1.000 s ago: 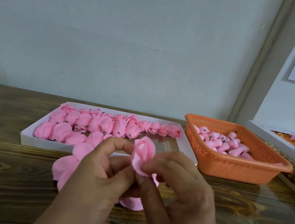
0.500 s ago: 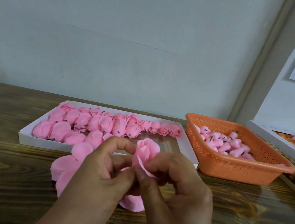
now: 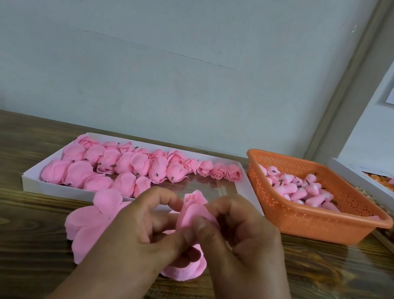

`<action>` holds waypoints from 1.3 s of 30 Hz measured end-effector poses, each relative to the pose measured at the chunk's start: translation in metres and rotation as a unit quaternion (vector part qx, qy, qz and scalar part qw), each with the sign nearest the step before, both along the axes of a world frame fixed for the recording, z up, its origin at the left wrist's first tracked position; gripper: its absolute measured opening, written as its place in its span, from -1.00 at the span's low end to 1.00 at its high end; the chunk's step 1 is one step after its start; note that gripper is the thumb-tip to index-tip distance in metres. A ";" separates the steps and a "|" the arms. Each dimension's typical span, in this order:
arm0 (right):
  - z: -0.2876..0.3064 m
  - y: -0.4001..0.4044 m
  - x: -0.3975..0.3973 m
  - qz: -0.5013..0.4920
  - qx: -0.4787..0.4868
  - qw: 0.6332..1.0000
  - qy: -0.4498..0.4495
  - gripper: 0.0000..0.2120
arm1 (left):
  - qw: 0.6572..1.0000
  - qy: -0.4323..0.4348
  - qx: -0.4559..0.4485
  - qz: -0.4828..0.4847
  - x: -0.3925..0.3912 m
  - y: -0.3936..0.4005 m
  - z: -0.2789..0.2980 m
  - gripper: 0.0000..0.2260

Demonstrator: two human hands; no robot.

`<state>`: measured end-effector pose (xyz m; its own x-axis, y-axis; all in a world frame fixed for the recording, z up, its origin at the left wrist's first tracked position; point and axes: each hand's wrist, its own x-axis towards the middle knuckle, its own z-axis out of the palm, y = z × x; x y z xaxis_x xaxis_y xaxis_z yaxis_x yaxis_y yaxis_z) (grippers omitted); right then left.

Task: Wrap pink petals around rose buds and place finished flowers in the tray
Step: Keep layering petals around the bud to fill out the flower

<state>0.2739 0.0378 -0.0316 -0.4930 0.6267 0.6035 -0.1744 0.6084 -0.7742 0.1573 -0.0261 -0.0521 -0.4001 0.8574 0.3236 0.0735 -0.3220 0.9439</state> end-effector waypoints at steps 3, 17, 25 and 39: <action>0.000 0.001 -0.001 -0.012 0.023 1.000 0.010 -0.92 | 1.000 0.008 0.002 -0.004 0.001 -0.001 0.002 -0.72; 0.003 0.012 0.000 -0.054 0.145 0.988 -0.025 -0.89 | 1.000 -0.003 -0.005 -0.012 0.003 -0.005 0.006 -0.78; 0.001 0.026 0.006 -0.072 0.049 0.996 0.035 -0.87 | 0.992 -0.124 -0.017 -0.024 0.002 -0.006 0.011 -0.76; -0.013 0.020 0.012 0.070 -0.047 0.994 0.067 -0.85 | 0.982 -0.171 -0.035 -0.071 0.004 -0.009 0.016 -0.76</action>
<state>0.2858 0.0580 -0.0443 -0.4980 0.6152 0.6112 -0.3577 0.4963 -0.7910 0.1612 -0.0354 -0.0362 -0.3505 0.9276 0.1296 -0.2923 -0.2398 0.9258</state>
